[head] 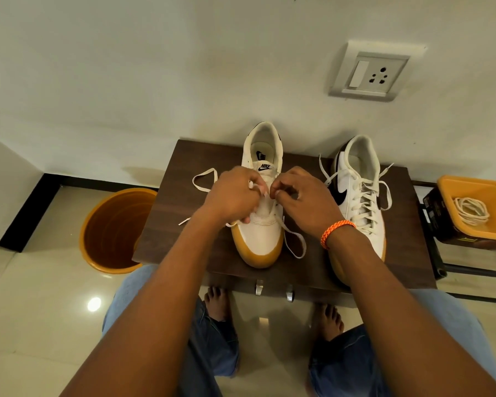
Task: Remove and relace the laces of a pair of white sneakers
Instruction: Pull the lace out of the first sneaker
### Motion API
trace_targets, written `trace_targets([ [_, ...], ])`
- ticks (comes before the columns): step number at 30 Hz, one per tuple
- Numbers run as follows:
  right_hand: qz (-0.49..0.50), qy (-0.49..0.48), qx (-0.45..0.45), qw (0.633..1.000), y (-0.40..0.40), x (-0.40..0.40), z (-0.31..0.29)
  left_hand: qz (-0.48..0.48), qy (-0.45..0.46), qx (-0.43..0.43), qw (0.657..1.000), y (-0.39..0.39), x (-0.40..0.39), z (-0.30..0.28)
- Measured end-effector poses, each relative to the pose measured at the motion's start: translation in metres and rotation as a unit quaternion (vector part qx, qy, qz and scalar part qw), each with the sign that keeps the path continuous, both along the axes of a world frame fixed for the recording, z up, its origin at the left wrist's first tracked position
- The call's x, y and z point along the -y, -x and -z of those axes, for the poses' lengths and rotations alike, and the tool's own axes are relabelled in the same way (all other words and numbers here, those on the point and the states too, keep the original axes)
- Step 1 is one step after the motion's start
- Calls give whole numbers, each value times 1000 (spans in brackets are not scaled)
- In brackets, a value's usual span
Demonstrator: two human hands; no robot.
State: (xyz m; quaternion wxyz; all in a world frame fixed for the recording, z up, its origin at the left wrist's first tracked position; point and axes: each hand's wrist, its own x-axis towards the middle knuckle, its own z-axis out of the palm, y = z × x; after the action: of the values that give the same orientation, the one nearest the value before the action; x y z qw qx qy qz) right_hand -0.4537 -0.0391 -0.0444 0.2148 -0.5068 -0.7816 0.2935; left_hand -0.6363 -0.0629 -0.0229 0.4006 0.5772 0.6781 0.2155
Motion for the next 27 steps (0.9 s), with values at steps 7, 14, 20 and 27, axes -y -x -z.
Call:
trace_targets([
  [7,-2,4,5,1000,0,0,0,-72,24,105,992,7,-3,-11],
  [14,-2,-2,4,1000,1,1,0,79,96,14,992,-1,1,-1],
  [20,-8,-2,-3,1000,1,0,1,82,58,-46,994,-5,-1,-1],
  [27,-17,-24,28,999,1,0,2,-42,-2,47,998,10,-6,-5],
])
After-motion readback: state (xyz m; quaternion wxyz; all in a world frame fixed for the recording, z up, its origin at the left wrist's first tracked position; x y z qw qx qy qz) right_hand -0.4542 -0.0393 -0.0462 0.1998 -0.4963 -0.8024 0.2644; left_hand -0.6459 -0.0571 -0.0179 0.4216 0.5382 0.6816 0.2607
